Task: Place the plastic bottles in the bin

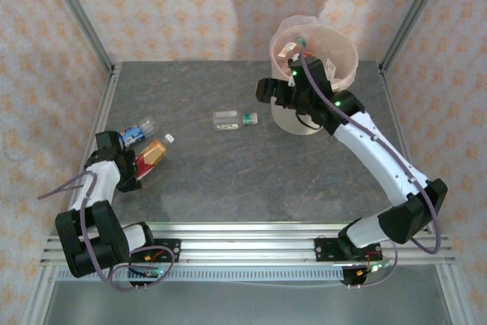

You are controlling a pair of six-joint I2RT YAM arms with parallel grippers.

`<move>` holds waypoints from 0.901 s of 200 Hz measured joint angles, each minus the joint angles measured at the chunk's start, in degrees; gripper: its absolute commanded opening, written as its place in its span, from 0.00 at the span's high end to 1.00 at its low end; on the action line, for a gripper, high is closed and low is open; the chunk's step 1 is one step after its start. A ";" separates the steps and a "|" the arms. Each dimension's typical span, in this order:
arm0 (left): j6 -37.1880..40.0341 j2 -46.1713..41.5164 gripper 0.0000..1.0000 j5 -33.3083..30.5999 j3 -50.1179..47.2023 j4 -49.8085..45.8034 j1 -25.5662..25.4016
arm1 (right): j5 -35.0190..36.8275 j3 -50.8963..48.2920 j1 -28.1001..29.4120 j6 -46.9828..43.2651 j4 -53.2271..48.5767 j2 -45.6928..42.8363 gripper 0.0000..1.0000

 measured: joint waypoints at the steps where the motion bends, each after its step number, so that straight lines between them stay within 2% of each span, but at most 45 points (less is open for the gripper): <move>1: 0.00 -0.24 0.55 0.17 0.00 0.00 -0.11 | 0.00 -0.13 0.09 0.04 0.22 0.00 0.01; 50: -0.04 -4.98 0.56 5.79 0.79 0.09 -5.86 | -3.61 -9.09 5.75 3.21 12.26 -0.04 0.01; 91: 0.68 -4.48 0.57 8.52 7.54 0.81 -12.13 | -8.28 -16.57 8.09 6.45 26.05 -0.11 0.01; 115: 1.05 -2.73 0.57 10.36 10.78 2.16 -15.04 | -11.65 -20.83 8.24 8.17 32.92 0.02 0.01; 143: 1.60 1.44 0.57 13.33 14.32 2.91 -17.73 | -14.80 -21.40 9.14 7.67 38.23 0.39 0.01; 180: 3.41 7.17 0.58 17.57 19.21 4.33 -21.00 | -15.54 -19.28 12.15 3.74 39.47 2.64 0.01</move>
